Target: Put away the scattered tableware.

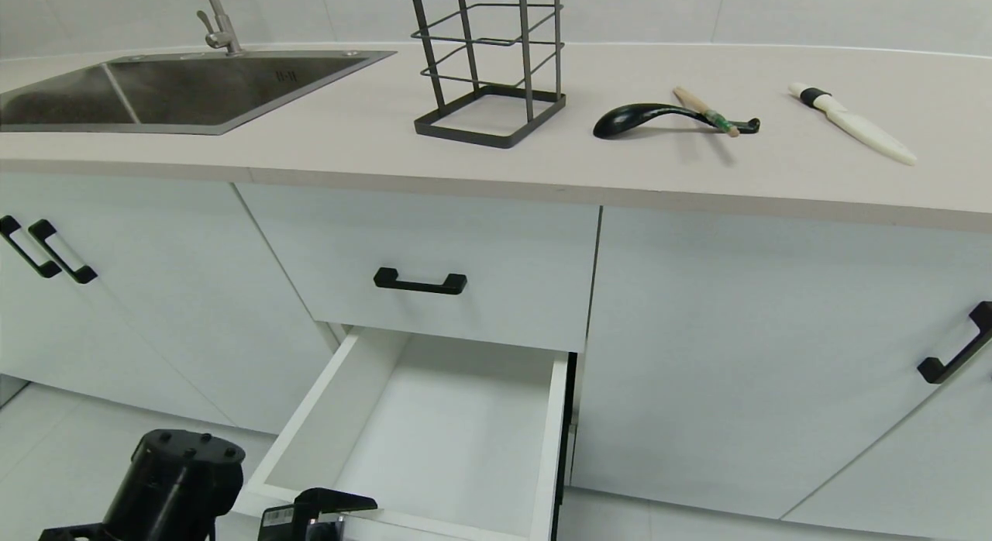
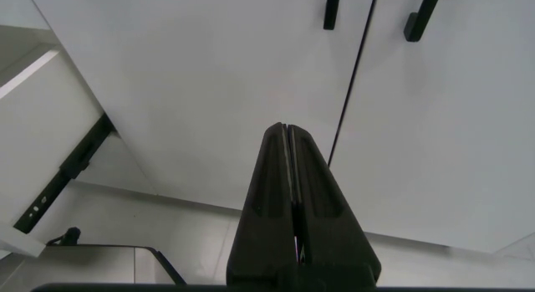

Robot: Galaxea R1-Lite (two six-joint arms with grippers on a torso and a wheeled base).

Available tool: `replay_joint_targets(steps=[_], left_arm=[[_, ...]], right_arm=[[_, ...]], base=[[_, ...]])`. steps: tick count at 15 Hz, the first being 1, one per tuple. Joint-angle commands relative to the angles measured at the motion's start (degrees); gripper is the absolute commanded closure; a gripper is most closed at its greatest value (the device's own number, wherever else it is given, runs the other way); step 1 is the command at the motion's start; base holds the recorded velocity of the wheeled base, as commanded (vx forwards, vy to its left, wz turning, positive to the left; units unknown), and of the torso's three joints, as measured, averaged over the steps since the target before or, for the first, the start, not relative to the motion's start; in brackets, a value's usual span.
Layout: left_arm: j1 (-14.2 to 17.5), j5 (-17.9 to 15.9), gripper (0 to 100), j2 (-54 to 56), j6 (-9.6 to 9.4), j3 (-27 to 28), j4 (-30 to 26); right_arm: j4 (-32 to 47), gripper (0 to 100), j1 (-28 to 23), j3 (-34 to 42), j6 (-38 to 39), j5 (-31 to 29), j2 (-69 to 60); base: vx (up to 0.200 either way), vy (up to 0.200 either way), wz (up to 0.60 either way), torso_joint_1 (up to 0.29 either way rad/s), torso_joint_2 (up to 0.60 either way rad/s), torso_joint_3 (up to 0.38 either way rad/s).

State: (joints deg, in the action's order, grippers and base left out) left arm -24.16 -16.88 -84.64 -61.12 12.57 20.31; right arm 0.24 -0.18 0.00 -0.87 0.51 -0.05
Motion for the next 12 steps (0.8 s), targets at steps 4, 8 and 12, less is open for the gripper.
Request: replay_joint_targets(steps=[4, 8, 12], left_arm=[[-1.41, -1.66, 0, 3.69, 0.57, 1.93, 0.17], [-7.65, -12.74, 0, 8.09, 13.31, 11.51, 0.26], [-5.02, -16.87, 0, 15.47, 42.75, 22.85, 3.77]], right_arm=[[0.02, 100, 0.01, 0.00, -0.01, 0.02, 0.05], [0.02, 100, 0.01, 0.00, -0.01, 0.02, 0.05], [0.02, 100, 0.01, 0.00, -0.01, 0.02, 0.05]], base=[[0.000, 0.000, 0.00, 0.000, 0.00, 0.000], [0.000, 0.000, 0.00, 0.000, 0.00, 0.000], [0.000, 0.000, 0.00, 0.000, 0.00, 0.000]])
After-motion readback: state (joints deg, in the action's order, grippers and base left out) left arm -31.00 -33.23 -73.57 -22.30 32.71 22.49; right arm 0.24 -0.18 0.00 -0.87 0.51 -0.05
